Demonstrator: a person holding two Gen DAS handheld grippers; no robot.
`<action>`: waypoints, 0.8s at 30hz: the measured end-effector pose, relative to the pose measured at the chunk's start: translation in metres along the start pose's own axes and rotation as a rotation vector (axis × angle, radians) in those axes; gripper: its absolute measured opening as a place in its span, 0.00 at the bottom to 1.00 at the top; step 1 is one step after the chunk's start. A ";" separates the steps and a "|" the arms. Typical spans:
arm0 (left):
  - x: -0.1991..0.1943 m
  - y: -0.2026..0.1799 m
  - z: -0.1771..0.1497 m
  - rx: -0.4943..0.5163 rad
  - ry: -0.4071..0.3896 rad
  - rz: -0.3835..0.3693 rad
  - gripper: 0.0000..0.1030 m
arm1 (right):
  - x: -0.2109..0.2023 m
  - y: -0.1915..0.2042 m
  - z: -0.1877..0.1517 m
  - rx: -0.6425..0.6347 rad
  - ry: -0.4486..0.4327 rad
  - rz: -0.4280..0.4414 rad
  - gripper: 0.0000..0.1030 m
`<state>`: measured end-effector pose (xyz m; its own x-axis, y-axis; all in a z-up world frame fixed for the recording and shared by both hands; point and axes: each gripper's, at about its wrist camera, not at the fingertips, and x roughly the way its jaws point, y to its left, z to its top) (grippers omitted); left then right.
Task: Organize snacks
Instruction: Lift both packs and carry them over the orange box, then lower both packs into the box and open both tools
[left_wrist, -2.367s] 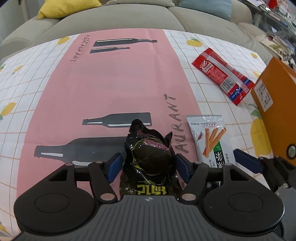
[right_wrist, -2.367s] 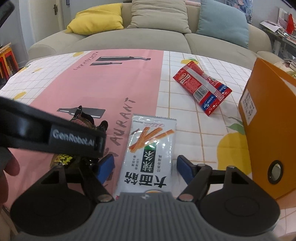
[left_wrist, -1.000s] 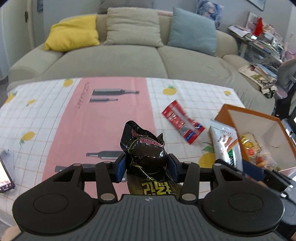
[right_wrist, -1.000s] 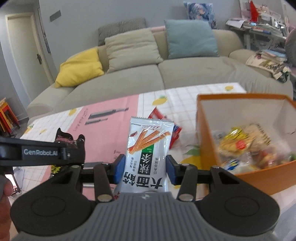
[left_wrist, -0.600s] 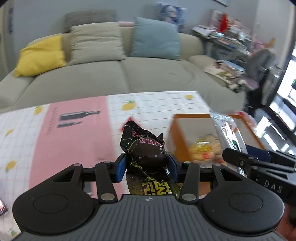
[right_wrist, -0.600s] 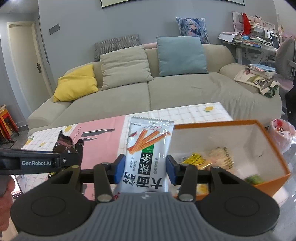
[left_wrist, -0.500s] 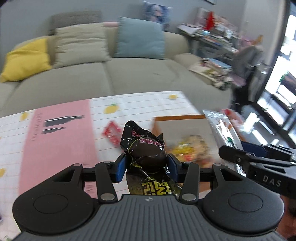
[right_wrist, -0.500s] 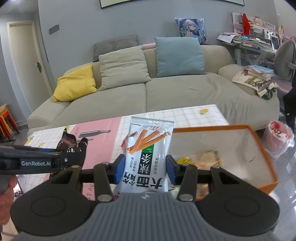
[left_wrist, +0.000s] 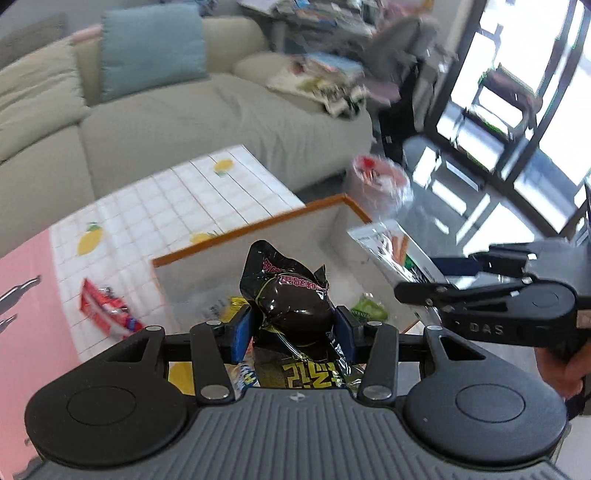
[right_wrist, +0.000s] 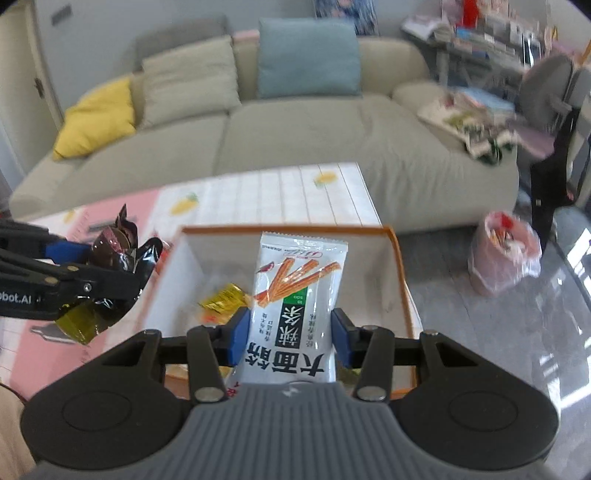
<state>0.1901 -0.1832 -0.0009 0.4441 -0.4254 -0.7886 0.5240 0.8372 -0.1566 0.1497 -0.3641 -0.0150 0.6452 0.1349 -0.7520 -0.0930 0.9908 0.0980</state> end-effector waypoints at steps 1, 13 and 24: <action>0.010 -0.002 0.003 0.005 0.022 -0.008 0.52 | 0.008 -0.005 0.002 -0.004 0.017 -0.009 0.45; 0.101 -0.015 0.028 0.135 0.187 0.003 0.52 | 0.120 -0.020 0.002 -0.172 0.176 -0.084 0.45; 0.154 -0.007 0.025 0.184 0.269 -0.004 0.53 | 0.166 -0.024 -0.004 -0.229 0.248 -0.089 0.45</action>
<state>0.2729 -0.2635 -0.1061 0.2464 -0.3022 -0.9209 0.6592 0.7487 -0.0693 0.2556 -0.3653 -0.1449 0.4573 0.0150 -0.8892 -0.2309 0.9676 -0.1025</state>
